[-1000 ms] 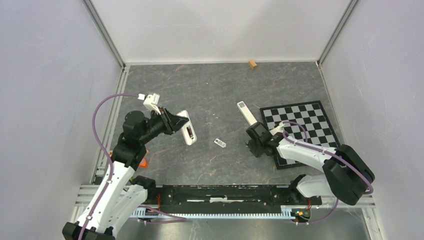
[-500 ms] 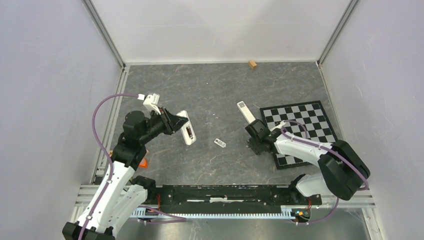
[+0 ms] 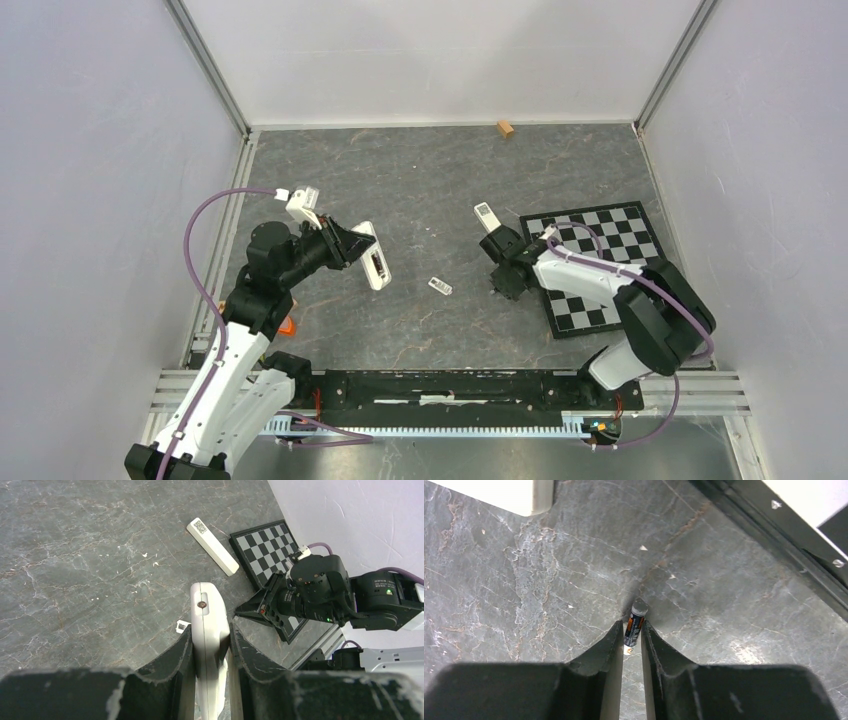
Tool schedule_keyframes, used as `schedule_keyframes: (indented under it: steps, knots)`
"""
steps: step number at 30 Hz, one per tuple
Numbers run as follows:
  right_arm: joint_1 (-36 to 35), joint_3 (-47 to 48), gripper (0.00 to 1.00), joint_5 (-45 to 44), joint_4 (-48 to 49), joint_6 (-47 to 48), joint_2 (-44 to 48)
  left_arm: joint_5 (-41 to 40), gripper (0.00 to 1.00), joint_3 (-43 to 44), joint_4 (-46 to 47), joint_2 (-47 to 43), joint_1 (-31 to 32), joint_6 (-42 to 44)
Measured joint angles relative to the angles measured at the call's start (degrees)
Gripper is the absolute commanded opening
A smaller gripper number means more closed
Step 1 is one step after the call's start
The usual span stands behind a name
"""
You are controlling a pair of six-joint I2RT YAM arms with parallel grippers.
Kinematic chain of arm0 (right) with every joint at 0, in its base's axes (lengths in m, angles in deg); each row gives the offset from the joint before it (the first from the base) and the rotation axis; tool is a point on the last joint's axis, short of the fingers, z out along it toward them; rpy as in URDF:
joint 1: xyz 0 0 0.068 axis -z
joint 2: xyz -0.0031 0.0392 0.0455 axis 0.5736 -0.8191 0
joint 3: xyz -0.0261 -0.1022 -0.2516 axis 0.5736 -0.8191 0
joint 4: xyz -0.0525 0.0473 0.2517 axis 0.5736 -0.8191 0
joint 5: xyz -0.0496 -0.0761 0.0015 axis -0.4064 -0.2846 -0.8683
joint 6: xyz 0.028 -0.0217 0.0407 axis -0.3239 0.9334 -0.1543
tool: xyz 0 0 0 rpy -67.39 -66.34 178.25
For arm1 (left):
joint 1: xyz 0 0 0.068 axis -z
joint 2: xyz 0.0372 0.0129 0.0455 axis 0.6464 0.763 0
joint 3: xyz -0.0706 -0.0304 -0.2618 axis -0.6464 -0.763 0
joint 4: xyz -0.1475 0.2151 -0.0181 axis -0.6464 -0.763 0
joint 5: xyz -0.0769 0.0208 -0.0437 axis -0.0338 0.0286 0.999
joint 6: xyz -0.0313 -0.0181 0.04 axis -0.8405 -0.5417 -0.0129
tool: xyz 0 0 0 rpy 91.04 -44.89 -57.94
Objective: Load the batteries into the remote control
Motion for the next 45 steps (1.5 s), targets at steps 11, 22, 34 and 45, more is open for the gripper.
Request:
schedule_keyframes:
  steps: [11, 22, 34, 45]
  knots:
    - [0.04, 3.96, 0.14, 0.02, 0.33, 16.76, -3.61, 0.04, 0.02, -0.66, 0.02, 0.13, 0.0, 0.0]
    - [0.42, 6.99, 0.29, 0.17, -0.52, 33.05, -6.32, 0.59, 0.02, -0.68, 0.5, 2.64, 0.0, -0.02]
    - [0.68, 7.48, 0.0, 1.07, -0.7, 37.92, -6.62, 4.28, 0.02, -1.25, 3.76, 6.23, 0.0, -0.5]
    - [0.68, 6.62, 0.0, 1.03, 1.79, 48.72, 2.67, 9.68, 0.02, -5.49, 25.11, 27.15, 6.25, -12.57]
